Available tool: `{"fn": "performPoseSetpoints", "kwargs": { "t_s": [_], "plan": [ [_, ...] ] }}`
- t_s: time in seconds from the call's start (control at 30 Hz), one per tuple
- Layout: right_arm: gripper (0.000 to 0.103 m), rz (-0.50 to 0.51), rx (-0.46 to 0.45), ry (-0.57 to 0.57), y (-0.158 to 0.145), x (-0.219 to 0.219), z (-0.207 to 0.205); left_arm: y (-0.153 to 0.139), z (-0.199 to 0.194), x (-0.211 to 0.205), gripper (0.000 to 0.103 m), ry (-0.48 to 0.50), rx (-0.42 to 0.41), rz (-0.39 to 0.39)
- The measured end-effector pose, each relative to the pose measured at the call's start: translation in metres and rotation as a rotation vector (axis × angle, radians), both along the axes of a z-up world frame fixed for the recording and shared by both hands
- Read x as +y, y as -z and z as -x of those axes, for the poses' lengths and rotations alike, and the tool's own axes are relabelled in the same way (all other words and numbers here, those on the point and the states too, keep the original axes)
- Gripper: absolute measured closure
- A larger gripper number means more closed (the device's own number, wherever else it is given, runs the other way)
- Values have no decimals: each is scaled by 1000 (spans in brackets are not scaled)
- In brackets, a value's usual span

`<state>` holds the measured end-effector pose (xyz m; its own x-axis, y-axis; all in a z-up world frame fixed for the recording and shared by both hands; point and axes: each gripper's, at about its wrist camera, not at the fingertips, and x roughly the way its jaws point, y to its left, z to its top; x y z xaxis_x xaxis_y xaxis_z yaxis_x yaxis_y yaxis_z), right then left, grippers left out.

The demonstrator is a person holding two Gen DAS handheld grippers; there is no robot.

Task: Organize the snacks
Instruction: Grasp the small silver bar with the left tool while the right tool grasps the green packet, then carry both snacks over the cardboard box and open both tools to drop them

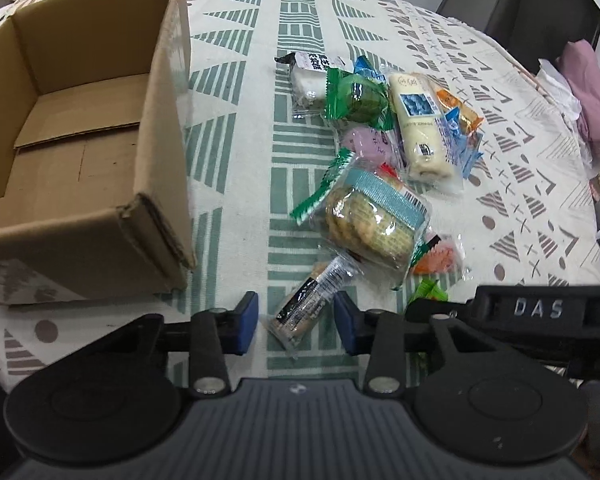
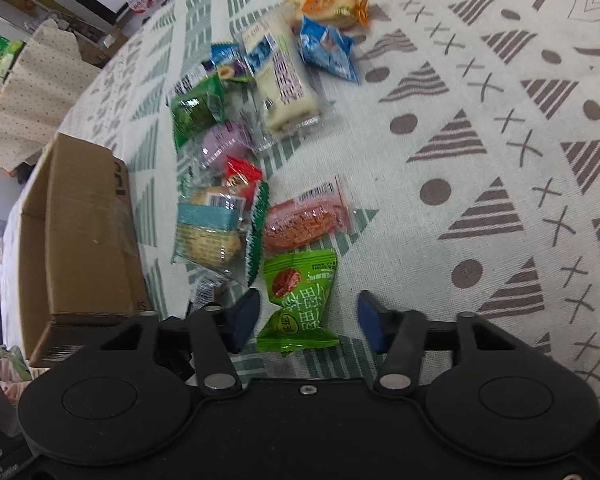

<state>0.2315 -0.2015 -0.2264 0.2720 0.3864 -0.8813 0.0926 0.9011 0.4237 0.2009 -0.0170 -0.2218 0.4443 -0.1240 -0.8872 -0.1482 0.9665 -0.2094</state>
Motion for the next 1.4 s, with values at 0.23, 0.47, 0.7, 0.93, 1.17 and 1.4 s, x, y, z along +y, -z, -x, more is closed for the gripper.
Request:
{"fn": "performPoseSetpoints", "kwargs": {
  "t_s": [0.23,0.47,0.7,0.93,1.17,1.4],
  "plan": [
    [73,-10,-26,1,-1,1,3,-6,6,-2,83,14,-5,26],
    [74,-41,-81,15,-14,-2,7,-27,20,-3,85,25,-57,48],
    [74,-83,-169,21,-35,-6,17,-59,36,2,85,14,-136,57],
    [74,-151,-283,-9,-61,1,27,-93,53,21,85,-35,-226,62],
    [74,-171,-358,-55,-75,12,34,-115,67,46,85,-90,-287,67],
    [74,-229,-366,-84,-82,34,32,-131,75,76,85,-145,-335,66]
  ]
}}
